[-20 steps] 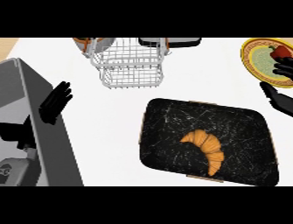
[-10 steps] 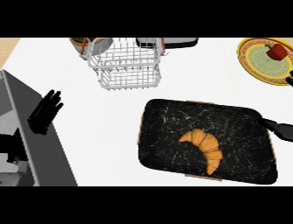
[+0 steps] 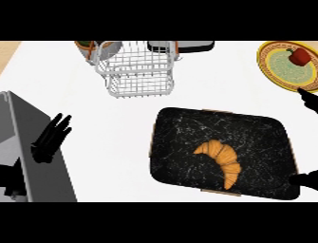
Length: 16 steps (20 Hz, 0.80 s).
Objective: Pick the croissant from the tray and place it in the tiered basket
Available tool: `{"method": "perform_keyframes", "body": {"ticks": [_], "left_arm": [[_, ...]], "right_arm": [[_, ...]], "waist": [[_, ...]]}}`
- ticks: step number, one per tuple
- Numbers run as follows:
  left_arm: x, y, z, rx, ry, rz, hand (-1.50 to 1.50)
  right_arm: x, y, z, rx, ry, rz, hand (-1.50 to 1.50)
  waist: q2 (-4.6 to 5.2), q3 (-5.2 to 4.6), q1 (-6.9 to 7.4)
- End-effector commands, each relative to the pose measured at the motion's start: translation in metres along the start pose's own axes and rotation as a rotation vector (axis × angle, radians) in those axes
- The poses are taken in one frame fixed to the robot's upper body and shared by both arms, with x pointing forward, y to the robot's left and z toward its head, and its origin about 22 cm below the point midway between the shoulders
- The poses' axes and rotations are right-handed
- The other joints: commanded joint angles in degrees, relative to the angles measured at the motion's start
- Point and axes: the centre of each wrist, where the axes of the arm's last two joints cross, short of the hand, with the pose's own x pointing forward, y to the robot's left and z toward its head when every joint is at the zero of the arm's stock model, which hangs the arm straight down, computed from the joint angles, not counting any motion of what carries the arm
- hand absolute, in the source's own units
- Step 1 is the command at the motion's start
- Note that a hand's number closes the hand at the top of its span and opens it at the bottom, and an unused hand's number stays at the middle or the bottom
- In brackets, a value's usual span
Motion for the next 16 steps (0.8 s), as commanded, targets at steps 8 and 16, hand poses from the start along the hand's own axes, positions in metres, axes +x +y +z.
{"method": "perform_keyframes", "body": {"ticks": [8, 16], "left_arm": [[-0.032, -0.026, 0.02, 0.154, 0.116, -0.095, 0.0], [-0.025, -0.027, 0.008, 0.165, 0.108, -0.098, 0.0]], "right_arm": [[0.049, 0.042, 0.015, -0.026, 0.127, 0.3, -1.5], [0.06, 0.08, 0.023, 0.017, 0.194, 0.481, -1.5]], "waist": [[1.43, -1.72, 1.15], [1.76, -1.74, 0.93]]}}
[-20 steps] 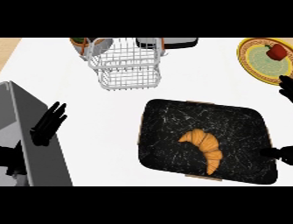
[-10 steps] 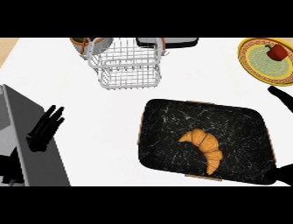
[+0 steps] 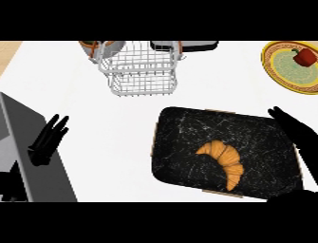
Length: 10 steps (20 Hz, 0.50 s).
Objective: Pick the croissant from the tray and place it in the tiered basket
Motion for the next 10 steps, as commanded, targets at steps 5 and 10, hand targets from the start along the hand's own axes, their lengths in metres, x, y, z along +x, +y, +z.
{"method": "perform_keyframes", "body": {"ticks": [5, 10], "left_arm": [[-0.03, -0.024, 0.008, 0.101, 0.157, -0.059, 0.0], [-0.032, -0.023, 0.01, 0.113, 0.151, -0.069, 0.0]], "right_arm": [[0.017, 0.026, -0.003, 0.054, 0.136, 0.193, -1.5], [0.04, 0.043, -0.006, 0.092, 0.141, 0.171, -1.5]], "waist": [[1.31, -1.82, 0.96], [1.15, -1.76, 0.53]]}}
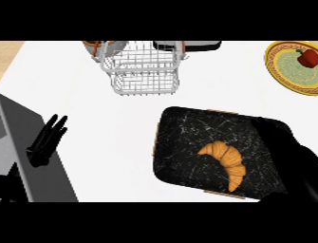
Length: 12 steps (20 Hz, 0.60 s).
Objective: Pick the croissant from the tray and place it in the tiered basket
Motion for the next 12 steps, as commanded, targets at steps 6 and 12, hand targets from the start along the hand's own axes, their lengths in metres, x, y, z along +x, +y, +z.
{"method": "perform_keyframes", "body": {"ticks": [6, 12], "left_arm": [[-0.04, -0.02, 0.012, 0.109, 0.208, -0.034, 0.0], [-0.035, -0.022, 0.009, 0.109, 0.203, -0.041, 0.0]], "right_arm": [[0.036, 0.027, -0.005, 0.065, 0.001, 0.032, -1.5], [0.04, 0.027, -0.023, 0.133, 0.095, 0.131, -1.5]], "waist": [[0.98, -1.83, -0.49], [1.16, -1.85, -0.61]]}}
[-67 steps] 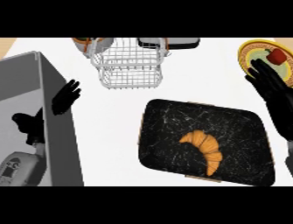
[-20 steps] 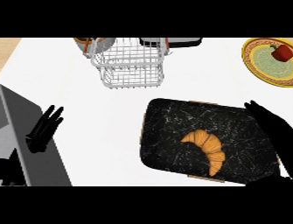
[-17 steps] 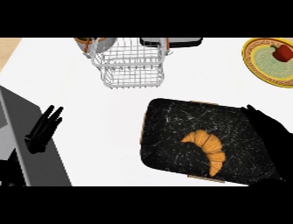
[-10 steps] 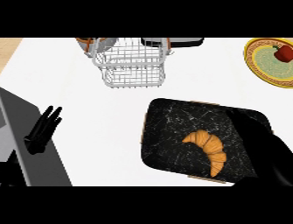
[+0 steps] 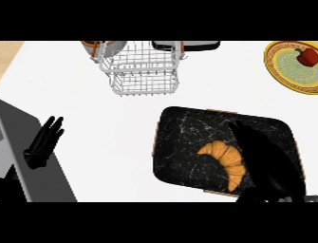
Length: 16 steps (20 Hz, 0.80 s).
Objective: Pick the croissant from the tray and place it in the tiered basket
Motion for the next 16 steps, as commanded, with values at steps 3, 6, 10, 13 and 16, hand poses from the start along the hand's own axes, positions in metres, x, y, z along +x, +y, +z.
{"method": "perform_keyframes", "body": {"ticks": [3, 6, 10, 13, 16], "left_arm": [[-0.034, -0.016, 0.0, 0.102, 0.197, -0.034, 0.0], [-0.042, -0.016, 0.009, 0.105, 0.209, -0.03, 0.0], [-0.041, -0.026, 0.014, 0.111, 0.205, -0.03, 0.0], [-0.042, -0.019, 0.009, 0.119, 0.193, -0.027, 0.0], [-0.028, -0.032, -0.001, 0.116, 0.18, -0.019, 0.0]], "right_arm": [[0.008, -0.004, -0.017, 0.058, 0.094, 0.056, -1.5], [0.013, 0.008, -0.011, 0.084, 0.067, 0.062, -1.5], [0.023, 0.003, -0.019, 0.076, 0.075, 0.063, -1.5], [0.015, 0.012, -0.031, 0.111, 0.097, 0.073, -1.5], [0.015, 0.022, -0.039, 0.142, 0.115, 0.067, -1.5]], "waist": [[1.12, -2.08, -0.67], [0.93, -2.09, -1.17], [0.9, -2.09, -0.71], [1.16, -2.07, -0.96], [1.22, -1.97, -1.29]]}}
